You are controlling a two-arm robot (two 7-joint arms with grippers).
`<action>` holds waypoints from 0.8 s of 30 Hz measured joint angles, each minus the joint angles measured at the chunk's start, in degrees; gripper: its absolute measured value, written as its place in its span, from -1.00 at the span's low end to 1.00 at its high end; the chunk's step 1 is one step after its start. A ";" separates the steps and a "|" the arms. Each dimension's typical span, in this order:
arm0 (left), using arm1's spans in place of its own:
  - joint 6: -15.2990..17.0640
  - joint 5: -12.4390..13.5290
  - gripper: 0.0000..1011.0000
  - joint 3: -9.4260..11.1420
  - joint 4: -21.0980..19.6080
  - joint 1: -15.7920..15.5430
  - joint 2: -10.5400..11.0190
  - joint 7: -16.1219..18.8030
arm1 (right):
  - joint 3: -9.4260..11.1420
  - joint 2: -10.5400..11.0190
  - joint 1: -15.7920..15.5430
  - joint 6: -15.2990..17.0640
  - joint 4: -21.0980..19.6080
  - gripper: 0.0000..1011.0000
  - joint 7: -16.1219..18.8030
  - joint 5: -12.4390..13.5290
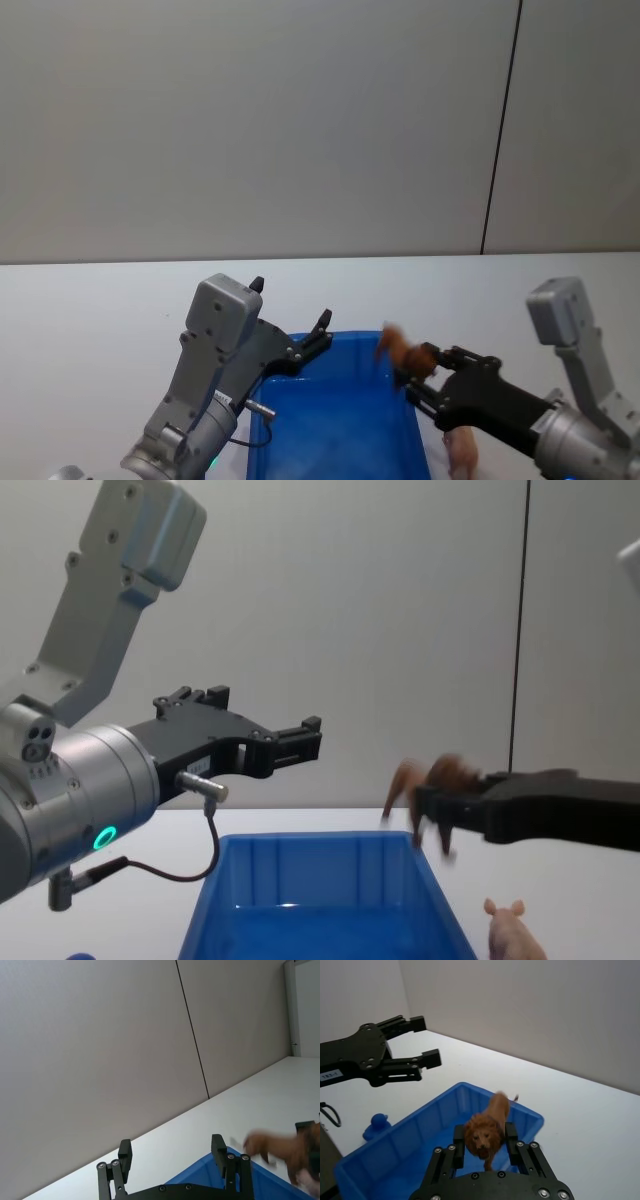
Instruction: Pick up the two dolls from the table and place them into the box.
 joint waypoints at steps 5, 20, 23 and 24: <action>0.00 0.00 0.98 0.00 0.00 0.00 0.00 0.00 | -0.97 -1.16 1.25 1.59 1.22 0.18 1.63 -0.27; 0.00 0.00 0.98 0.00 0.00 0.00 0.00 0.00 | -1.30 -0.99 1.44 1.51 1.71 0.98 1.27 -0.05; 0.00 0.00 0.98 0.00 0.00 0.00 0.00 0.00 | -0.99 -0.35 0.75 1.08 1.22 0.98 0.38 0.47; 0.00 0.00 0.98 0.00 0.00 0.00 0.00 0.00 | -0.90 -0.26 0.63 0.99 1.07 0.98 0.13 0.63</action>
